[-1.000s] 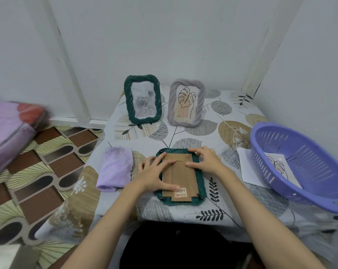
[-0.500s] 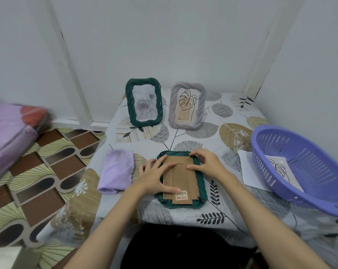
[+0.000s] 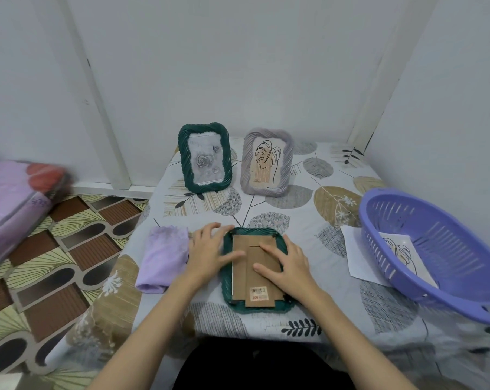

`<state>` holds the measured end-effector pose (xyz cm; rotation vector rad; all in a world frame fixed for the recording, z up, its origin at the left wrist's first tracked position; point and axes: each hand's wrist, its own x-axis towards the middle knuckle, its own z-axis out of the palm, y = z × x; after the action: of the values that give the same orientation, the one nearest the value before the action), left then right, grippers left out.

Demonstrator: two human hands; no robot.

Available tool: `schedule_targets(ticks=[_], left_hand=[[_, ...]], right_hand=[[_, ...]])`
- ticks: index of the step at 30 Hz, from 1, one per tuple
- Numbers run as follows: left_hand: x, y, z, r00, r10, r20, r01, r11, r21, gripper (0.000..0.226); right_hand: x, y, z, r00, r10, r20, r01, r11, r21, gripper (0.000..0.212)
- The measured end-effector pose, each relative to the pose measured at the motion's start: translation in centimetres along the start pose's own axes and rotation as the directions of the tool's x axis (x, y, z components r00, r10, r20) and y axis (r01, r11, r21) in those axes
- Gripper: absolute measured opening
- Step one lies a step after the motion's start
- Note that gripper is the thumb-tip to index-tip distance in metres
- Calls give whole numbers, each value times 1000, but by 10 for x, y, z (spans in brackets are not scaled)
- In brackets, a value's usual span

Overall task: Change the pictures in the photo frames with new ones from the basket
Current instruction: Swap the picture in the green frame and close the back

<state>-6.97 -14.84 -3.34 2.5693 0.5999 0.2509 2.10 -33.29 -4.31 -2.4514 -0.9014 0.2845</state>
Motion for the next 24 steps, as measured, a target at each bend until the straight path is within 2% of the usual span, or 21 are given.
schedule_targets(ticks=[2,4,7,12,17,21,24], left_hand=[[13,-3,-2,997,-62,-40,65,995,73,59],[21,-4,-3,995,-91,33,87,991,98,51],[27,-2,-6,988,-106,113,103,994,36,49],[29,-2,-8,991,-75,108,77,997,-10,43],[27,-5,-9,983,-72,170,74,997,-9,56],[30,0,-12,975,-67,212,73,997,-18,47],[30,0,-11,979,-60,195,64,998,-14,49]], right_hand=[[0,1,2,1000,-2,-15,2,1000,-8,79],[0,2,3,1000,-4,-26,4,1000,-11,79],[-1,2,4,1000,-8,-28,7,1000,-26,78],[-1,1,4,1000,1,-23,-1,1000,-29,78],[-2,0,4,1000,6,-25,-7,999,-41,78],[-2,0,4,1000,12,-22,-13,999,-47,77],[-3,1,4,1000,12,-25,-13,999,-47,77]])
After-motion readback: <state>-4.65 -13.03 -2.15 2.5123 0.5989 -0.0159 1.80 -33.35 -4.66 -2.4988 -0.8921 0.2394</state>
